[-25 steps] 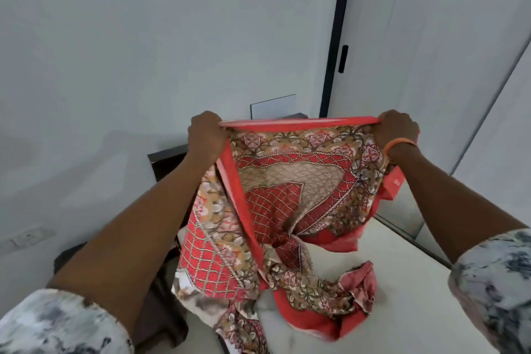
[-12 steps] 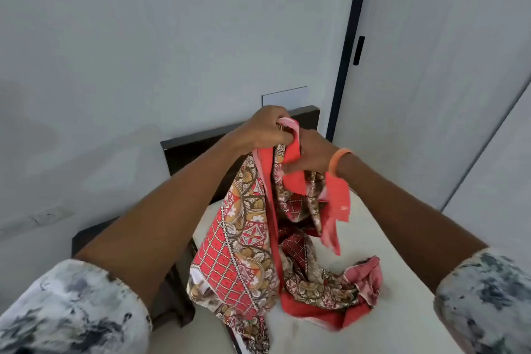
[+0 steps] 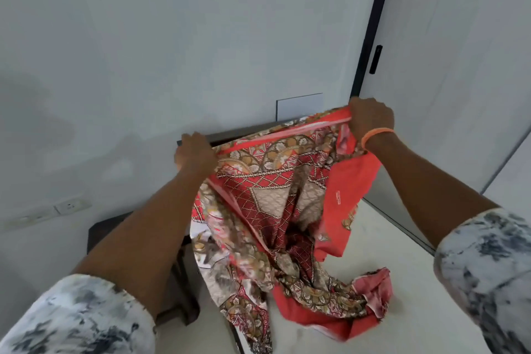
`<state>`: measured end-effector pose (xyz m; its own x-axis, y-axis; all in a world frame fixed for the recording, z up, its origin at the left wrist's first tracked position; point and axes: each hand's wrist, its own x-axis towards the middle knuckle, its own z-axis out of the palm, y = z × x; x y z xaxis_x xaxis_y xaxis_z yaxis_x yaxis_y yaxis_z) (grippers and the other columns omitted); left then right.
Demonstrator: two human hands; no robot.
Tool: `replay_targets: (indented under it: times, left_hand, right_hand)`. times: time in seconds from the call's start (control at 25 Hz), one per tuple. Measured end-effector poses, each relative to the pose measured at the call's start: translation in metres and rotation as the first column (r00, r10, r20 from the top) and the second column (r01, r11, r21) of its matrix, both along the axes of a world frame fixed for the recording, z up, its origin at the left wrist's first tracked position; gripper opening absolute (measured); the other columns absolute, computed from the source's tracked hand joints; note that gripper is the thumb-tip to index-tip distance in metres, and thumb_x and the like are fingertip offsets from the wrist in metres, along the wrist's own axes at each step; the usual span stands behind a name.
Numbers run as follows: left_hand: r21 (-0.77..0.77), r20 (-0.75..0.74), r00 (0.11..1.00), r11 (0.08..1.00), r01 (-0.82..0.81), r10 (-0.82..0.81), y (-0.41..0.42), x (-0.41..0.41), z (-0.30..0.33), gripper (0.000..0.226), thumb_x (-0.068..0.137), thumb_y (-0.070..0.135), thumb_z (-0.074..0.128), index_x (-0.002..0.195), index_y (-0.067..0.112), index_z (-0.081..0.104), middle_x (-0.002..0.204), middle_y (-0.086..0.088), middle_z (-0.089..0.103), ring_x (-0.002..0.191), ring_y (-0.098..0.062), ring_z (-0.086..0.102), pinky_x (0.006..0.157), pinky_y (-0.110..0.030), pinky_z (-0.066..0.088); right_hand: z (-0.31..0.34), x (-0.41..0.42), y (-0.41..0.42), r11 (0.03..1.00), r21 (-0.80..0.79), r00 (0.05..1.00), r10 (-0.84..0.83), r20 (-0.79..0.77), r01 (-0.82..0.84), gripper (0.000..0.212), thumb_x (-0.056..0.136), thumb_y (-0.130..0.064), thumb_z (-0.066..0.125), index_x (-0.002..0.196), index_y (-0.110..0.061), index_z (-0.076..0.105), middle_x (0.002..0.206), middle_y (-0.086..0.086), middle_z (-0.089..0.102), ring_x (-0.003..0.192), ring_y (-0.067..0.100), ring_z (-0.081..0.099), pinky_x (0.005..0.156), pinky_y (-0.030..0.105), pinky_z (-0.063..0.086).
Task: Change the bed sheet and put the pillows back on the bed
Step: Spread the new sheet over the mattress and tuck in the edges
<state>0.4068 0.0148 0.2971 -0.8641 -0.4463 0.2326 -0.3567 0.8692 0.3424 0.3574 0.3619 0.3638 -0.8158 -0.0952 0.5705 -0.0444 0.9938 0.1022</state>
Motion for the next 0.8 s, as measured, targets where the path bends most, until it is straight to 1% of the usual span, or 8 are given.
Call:
replay_targets:
  times: [0.24,0.36,0.44,0.48,0.56,0.64,0.72,0.8]
  left_hand:
    - [0.262,-0.062,0.998,0.965,-0.004,0.021,-0.034,-0.005,0.010,0.015,0.076,0.006,0.067,0.090,0.002,0.062,0.096,-0.018,0.065,0.091,-0.039,0.067,0.074,-0.038,0.054]
    - [0.796,-0.121,0.973,0.605,-0.022,0.194,-0.039,-0.016,0.013,0.013,0.081,-0.001,0.063,0.094,-0.004,0.062,0.092,-0.018,0.062,0.083,-0.034,0.066,0.079,-0.044,0.058]
    - [0.954,-0.107,0.979,0.295,0.051,0.175,-0.022,-0.017,0.011,0.016,0.088,-0.010,0.046,0.094,-0.001,0.058,0.086,-0.016,0.055,0.073,-0.029,0.060,0.073,-0.039,0.051]
    - [0.962,-0.101,0.991,0.262,0.076,0.085,-0.011,-0.018,0.009,0.022,0.091,-0.011,0.041,0.097,0.000,0.059,0.086,-0.016,0.053,0.073,-0.027,0.057,0.074,-0.040,0.048]
    - [0.924,-0.129,0.987,0.349,0.156,-0.098,0.009,-0.018,0.012,0.031,0.091,-0.007,0.041,0.110,0.000,0.065,0.088,-0.016,0.057,0.077,-0.026,0.056,0.076,-0.041,0.047]
    - [0.746,-0.190,0.952,0.595,0.298,-0.239,0.021,-0.017,0.020,0.023,0.083,0.000,0.050,0.095,-0.002,0.070,0.076,-0.014,0.062,0.068,-0.026,0.058,0.067,-0.033,0.049]
    - [0.268,-0.166,0.912,0.873,0.408,-0.376,0.022,-0.012,0.031,0.007,0.074,0.008,0.061,0.071,0.003,0.066,0.064,-0.006,0.058,0.064,-0.025,0.059,0.056,-0.026,0.042]
    - [-0.029,-0.170,0.910,0.925,0.379,-0.378,0.014,-0.003,0.027,0.013,0.075,0.019,0.070,0.074,0.006,0.066,0.065,-0.004,0.056,0.068,-0.028,0.062,0.055,-0.026,0.040]
  right_hand:
    - [-0.010,0.004,0.017,0.994,-0.047,0.994,-0.094,0.062,0.097,0.017,0.093,-0.014,0.048,0.106,-0.006,0.055,0.098,0.021,0.061,0.087,0.041,0.063,0.071,0.041,0.047]
    - [-0.001,-0.005,0.018,0.972,-0.195,0.990,-0.118,0.076,0.131,0.017,0.091,-0.013,0.052,0.104,-0.006,0.059,0.098,0.021,0.061,0.087,0.041,0.063,0.071,0.041,0.047]
    - [-0.001,-0.012,0.019,0.883,-0.427,0.968,-0.104,0.227,0.195,0.014,0.091,-0.015,0.057,0.100,-0.005,0.062,0.102,0.020,0.064,0.084,0.035,0.063,0.071,0.038,0.050]
    - [-0.004,-0.012,0.018,0.831,-0.505,0.946,-0.071,0.318,0.232,0.011,0.092,-0.015,0.058,0.095,-0.005,0.062,0.101,0.019,0.065,0.081,0.032,0.060,0.068,0.036,0.047]
    - [-0.014,-0.013,0.021,0.723,-0.638,0.901,0.051,0.430,0.264,0.009,0.094,-0.013,0.059,0.085,-0.011,0.059,0.094,0.013,0.061,0.082,0.026,0.055,0.071,0.034,0.047]
    - [-0.023,-0.013,0.024,0.611,-0.744,0.883,0.150,0.445,0.271,0.023,0.093,-0.009,0.057,0.073,-0.017,0.052,0.083,0.006,0.056,0.084,0.023,0.055,0.078,0.034,0.051]
    - [-0.023,-0.012,0.034,0.682,-0.685,0.927,0.026,0.374,0.257,0.025,0.095,-0.011,0.056,0.070,-0.009,0.055,0.071,0.008,0.054,0.078,0.028,0.059,0.066,0.030,0.046]
    - [-0.022,-0.010,0.051,0.745,-0.611,0.958,-0.137,0.252,0.267,0.018,0.092,-0.015,0.060,0.088,0.002,0.065,0.085,0.022,0.065,0.090,0.036,0.065,0.069,0.031,0.045]
